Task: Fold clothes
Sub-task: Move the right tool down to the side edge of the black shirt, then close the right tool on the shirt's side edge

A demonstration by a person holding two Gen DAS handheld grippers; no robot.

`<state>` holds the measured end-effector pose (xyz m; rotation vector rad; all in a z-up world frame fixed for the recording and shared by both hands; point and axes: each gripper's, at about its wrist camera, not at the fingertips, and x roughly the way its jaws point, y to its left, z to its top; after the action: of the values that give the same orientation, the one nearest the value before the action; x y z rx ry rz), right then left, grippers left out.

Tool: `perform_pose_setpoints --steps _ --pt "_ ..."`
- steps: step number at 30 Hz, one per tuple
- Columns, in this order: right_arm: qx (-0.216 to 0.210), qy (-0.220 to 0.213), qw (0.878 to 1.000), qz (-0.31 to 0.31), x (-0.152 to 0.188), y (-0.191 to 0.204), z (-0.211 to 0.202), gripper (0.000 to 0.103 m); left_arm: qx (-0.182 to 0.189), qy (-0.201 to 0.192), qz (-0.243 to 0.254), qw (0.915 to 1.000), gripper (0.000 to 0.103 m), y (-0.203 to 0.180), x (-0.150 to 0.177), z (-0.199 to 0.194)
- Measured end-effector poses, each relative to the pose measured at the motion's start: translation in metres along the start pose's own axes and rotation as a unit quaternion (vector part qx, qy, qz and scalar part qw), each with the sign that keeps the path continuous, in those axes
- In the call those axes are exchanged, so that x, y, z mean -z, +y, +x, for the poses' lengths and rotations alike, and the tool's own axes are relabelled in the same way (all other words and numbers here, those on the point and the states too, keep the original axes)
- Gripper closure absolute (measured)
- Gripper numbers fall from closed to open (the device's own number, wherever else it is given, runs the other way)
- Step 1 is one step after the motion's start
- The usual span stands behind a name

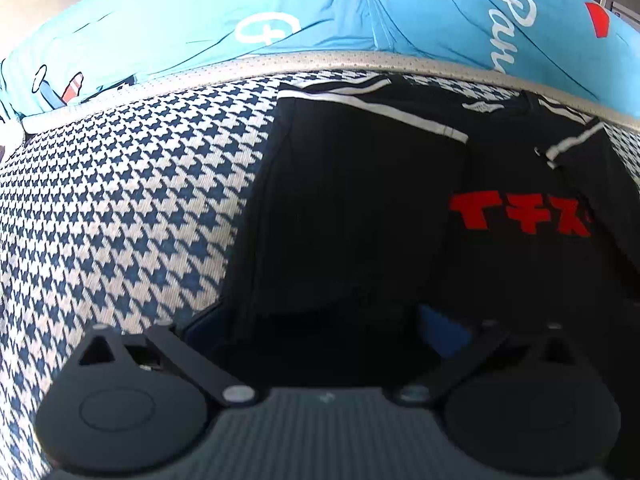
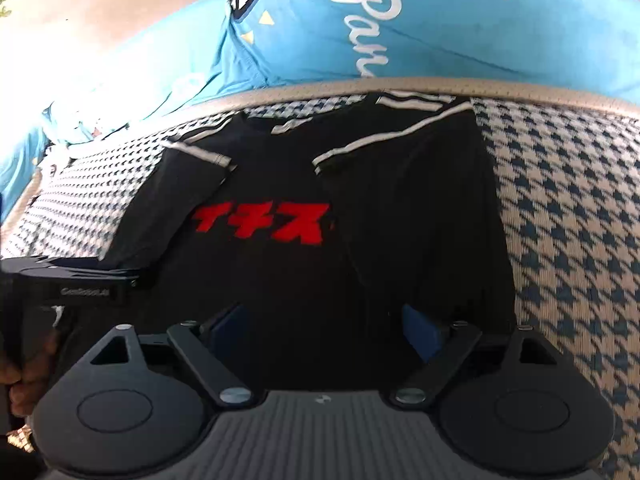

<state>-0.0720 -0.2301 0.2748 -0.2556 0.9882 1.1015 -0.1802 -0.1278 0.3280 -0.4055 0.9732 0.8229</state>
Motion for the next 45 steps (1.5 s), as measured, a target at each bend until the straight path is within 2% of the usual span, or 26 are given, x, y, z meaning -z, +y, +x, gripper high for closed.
perform_pose_setpoints --steps 2,5,8,12,16,19,21,28,33,36,39,45 --pt "-0.027 0.017 0.999 0.017 0.003 -0.006 -0.004 0.017 -0.002 0.002 0.000 1.0000 0.000 -0.001 0.003 -0.003" --pt "-0.044 -0.003 0.999 0.025 0.006 -0.010 -0.017 0.017 0.000 0.008 -0.014 0.9999 0.000 0.000 0.006 -0.009" --pt "-0.023 -0.051 0.998 0.020 0.001 -0.018 -0.031 0.017 0.019 0.011 -0.041 0.9989 0.000 0.005 0.011 -0.019" --pt "0.027 -0.092 0.993 0.069 -0.007 -0.042 -0.033 0.017 0.036 0.009 -0.065 0.9972 0.000 0.009 0.018 -0.029" --pt "0.069 -0.096 0.990 0.080 -0.009 -0.054 -0.021 0.018 0.034 0.009 -0.051 0.9981 0.000 0.005 0.019 -0.030" --pt "0.067 -0.088 0.990 0.092 -0.007 -0.062 -0.010 0.027 0.031 0.007 -0.048 0.9983 0.000 0.004 0.018 -0.030" --pt "0.064 -0.089 0.989 0.097 -0.007 -0.066 -0.004 0.036 0.033 0.009 -0.053 0.9980 0.000 0.006 0.018 -0.029" --pt "0.068 -0.109 0.990 0.066 -0.005 -0.065 -0.001 0.053 0.035 0.014 -0.056 0.9977 0.000 0.007 0.020 -0.027" --pt "0.072 -0.113 0.990 0.046 -0.004 -0.061 0.001 0.085 0.035 0.015 -0.058 0.9976 0.000 0.007 0.020 -0.026" --pt "0.066 -0.115 0.990 0.051 -0.005 -0.061 -0.001 0.088 0.036 0.016 -0.057 0.9976 0.000 0.006 0.019 -0.025" --pt "0.065 -0.118 0.990 0.042 -0.005 -0.056 -0.003 0.088 0.036 0.017 -0.057 0.9976 0.000 0.005 0.019 -0.025" --pt "0.067 -0.114 0.989 0.072 -0.003 -0.066 0.001 0.086 0.036 0.018 -0.059 0.9975 0.000 0.005 0.018 -0.024"
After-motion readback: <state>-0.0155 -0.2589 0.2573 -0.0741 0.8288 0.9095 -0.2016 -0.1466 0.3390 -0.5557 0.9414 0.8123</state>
